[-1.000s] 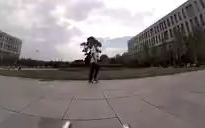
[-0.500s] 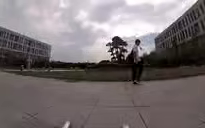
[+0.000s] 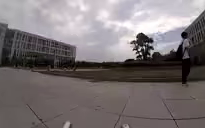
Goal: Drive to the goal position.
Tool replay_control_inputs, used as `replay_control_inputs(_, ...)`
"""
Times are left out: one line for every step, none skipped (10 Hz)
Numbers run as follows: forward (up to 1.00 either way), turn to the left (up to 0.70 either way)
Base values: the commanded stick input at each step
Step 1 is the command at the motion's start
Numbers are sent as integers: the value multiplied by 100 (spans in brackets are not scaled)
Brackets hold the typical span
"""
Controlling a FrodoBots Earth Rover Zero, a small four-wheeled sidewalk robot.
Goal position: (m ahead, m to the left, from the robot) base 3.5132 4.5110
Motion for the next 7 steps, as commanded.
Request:
replay_control_inputs(70,32)
replay_control_inputs(70,33)
replay_control_inputs(70,34)
replay_control_inputs(70,35)
replay_control_inputs(70,35)
replay_control_inputs(70,35)
replay_control_inputs(70,35)
